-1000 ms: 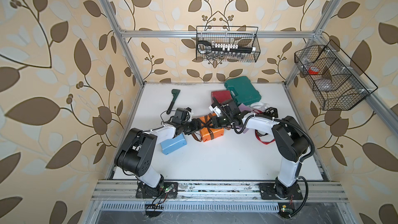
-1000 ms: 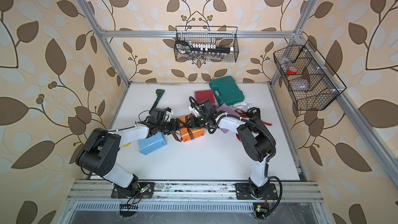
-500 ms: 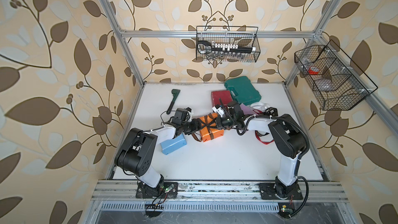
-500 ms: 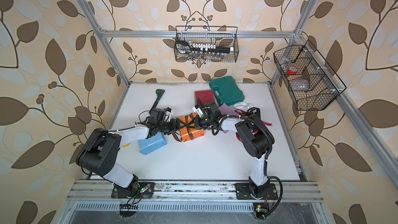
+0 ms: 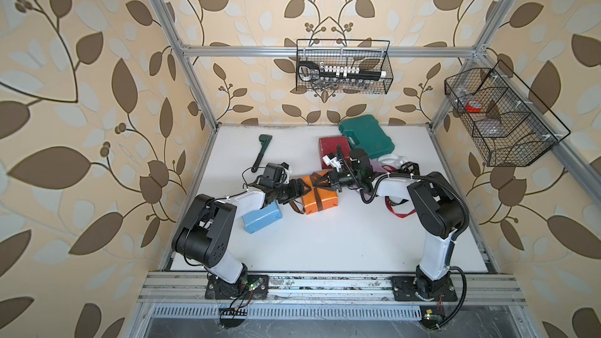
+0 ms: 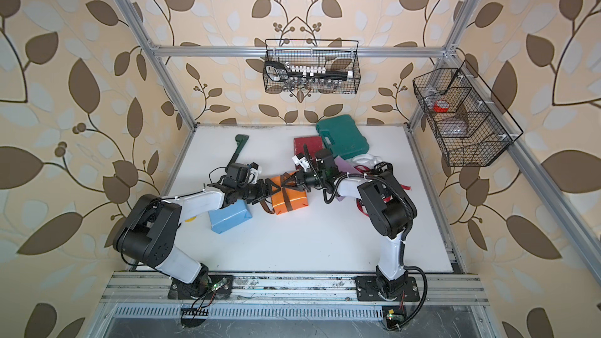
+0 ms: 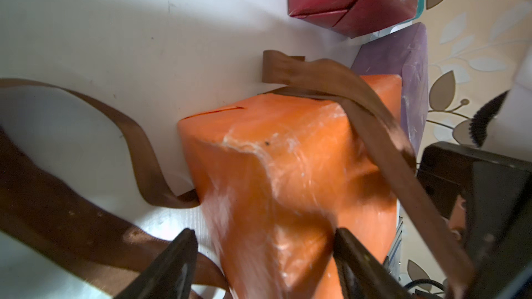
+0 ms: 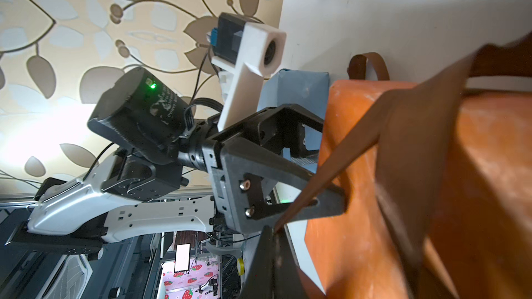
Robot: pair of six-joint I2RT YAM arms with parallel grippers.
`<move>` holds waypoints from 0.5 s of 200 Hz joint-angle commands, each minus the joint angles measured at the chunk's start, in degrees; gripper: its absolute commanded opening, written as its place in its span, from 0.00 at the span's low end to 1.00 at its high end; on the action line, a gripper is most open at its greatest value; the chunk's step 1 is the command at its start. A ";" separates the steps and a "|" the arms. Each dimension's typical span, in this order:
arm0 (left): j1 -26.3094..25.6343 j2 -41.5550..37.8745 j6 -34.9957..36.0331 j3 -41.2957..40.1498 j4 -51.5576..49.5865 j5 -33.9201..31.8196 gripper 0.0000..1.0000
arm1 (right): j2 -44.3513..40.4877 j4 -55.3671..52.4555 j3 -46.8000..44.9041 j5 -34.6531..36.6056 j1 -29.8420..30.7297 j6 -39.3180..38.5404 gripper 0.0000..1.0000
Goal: Untie the ribbon bows on the gift boxes
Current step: Pull the ribbon from the gift box.
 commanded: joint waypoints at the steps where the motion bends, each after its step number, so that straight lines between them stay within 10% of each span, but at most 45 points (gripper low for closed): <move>1: -0.77 -0.45 0.75 1.31 -5.01 -1.96 0.77 | -4.27 6.91 3.09 -5.29 0.18 2.66 0.00; 100: -1.69 -1.58 1.08 4.87 -7.59 -1.74 0.78 | -7.66 -1.88 11.25 -5.72 -1.29 -1.17 0.00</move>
